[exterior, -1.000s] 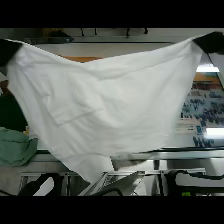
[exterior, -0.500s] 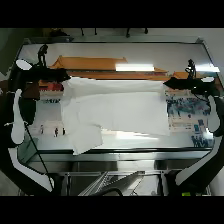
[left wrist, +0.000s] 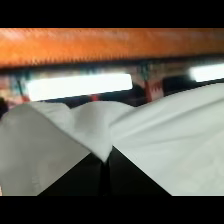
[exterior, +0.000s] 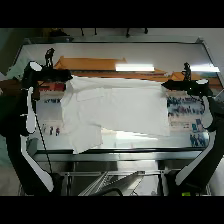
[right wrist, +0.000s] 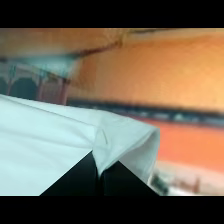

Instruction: Fold the shirts.

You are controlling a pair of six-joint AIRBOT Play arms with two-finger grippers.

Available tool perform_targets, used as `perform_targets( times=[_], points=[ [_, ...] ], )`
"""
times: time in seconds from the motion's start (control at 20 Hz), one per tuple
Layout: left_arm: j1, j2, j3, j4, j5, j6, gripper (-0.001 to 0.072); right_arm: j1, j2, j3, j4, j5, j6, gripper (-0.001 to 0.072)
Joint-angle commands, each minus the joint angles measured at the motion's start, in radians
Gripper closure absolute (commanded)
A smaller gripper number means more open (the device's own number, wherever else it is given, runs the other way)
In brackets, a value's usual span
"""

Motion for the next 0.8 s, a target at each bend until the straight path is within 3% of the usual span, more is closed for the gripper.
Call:
perform_targets(
  times=[0.0,0.45,0.5,0.55,0.6,0.7,0.75],
  points=[
    [-0.005,-0.009,-0.008,0.138,0.0,-0.006,0.0694,0.002,-0.004,0.004,-0.031,0.047,0.001,0.0697],
    [-0.043,-0.021,-0.007,0.167,0.01,-0.005,0.0689,0.02,-0.004,0.004,-0.042,0.047,-0.003,0.067],
    [-0.043,-0.021,-0.007,0.167,0.0,-0.005,0.0625,0.023,-0.004,0.004,-0.042,0.042,-0.003,0.0517],
    [-0.043,-0.02,-0.007,0.166,-0.014,-0.006,0.027,0.027,-0.003,0.004,-0.043,0.043,-0.003,0.045],
    [-0.043,-0.015,-0.006,0.167,-0.029,-0.024,0.0032,0.026,0.006,0.005,-0.046,0.052,0.002,0.045],
    [-0.026,0.018,-0.006,0.173,-0.089,-0.071,0.0045,0.01,0.054,0.005,-0.126,0.09,0.057,0.0443],
    [-0.01,0.043,-0.007,0.173,-0.13,-0.105,0.0045,-0.005,0.094,0.005,-0.222,0.117,0.138,0.0324]
  ],
)
